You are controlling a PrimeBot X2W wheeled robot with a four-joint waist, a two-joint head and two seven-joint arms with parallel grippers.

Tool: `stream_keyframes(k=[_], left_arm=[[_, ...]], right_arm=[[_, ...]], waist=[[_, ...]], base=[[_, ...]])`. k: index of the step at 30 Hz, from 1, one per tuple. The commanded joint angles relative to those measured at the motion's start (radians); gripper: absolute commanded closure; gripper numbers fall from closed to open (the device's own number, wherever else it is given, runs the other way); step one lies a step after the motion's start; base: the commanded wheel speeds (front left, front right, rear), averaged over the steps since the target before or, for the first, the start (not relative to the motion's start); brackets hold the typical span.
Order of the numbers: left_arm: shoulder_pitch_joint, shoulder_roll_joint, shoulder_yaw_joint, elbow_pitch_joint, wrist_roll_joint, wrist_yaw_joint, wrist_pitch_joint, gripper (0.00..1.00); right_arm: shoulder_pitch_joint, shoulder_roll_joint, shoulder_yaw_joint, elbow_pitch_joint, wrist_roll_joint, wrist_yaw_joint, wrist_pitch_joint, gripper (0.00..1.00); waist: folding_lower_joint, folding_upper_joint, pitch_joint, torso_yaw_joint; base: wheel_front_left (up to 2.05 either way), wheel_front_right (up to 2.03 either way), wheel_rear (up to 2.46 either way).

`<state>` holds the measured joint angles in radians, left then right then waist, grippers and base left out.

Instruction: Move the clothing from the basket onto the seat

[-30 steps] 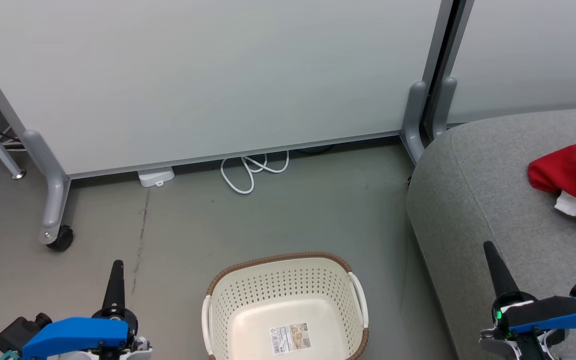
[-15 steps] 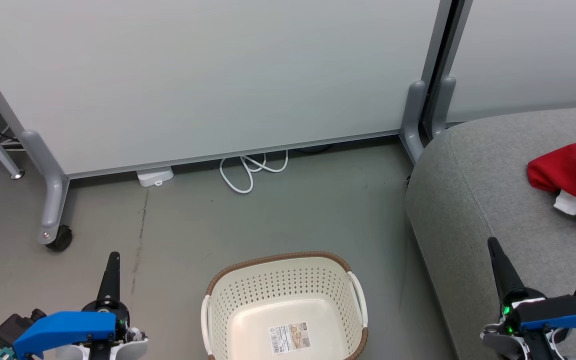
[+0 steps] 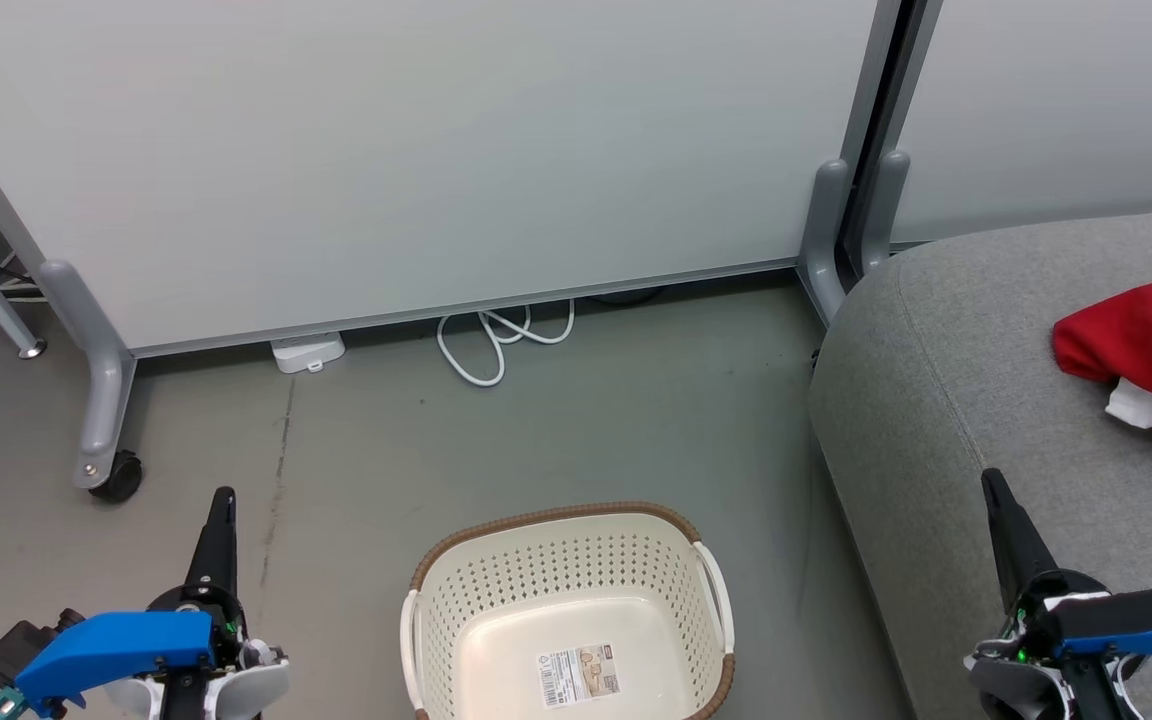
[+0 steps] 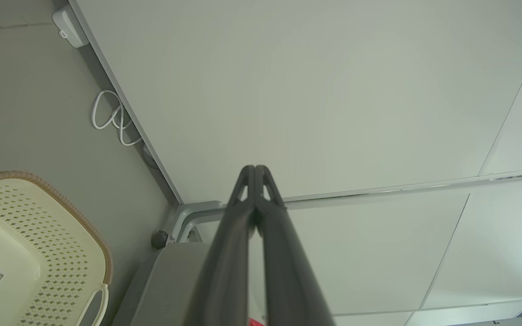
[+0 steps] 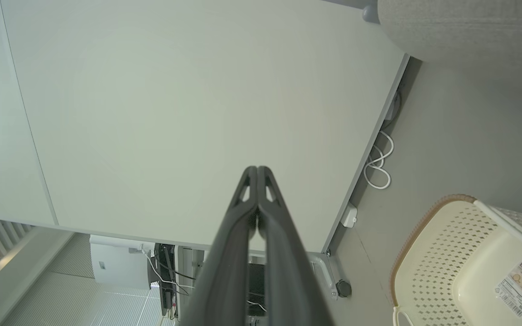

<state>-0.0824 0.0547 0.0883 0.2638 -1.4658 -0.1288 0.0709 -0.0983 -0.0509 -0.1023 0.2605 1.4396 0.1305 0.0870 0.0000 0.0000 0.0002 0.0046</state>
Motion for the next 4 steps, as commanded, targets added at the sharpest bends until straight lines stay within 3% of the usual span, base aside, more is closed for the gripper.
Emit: stream_keyframes(k=[1, 4], left_arm=[[-0.018, -0.002, 0.01, -0.008, -0.024, -0.003, 0.009, 1.0], [-0.022, -0.002, 0.013, -0.011, -0.042, -0.003, 0.016, 1.0]], right_arm=[[-0.014, 0.001, -0.003, -0.01, 0.029, 0.0, 0.008, 1.0], [-0.015, 0.001, -0.005, -0.011, 0.052, 0.0, 0.01, 1.0]], waist=[[0.0, 0.0, 0.0, 0.0], [0.0, 0.0, 0.001, -0.001]], base=[[0.0, 0.0, 0.0], [0.0, 0.0, 0.0]])
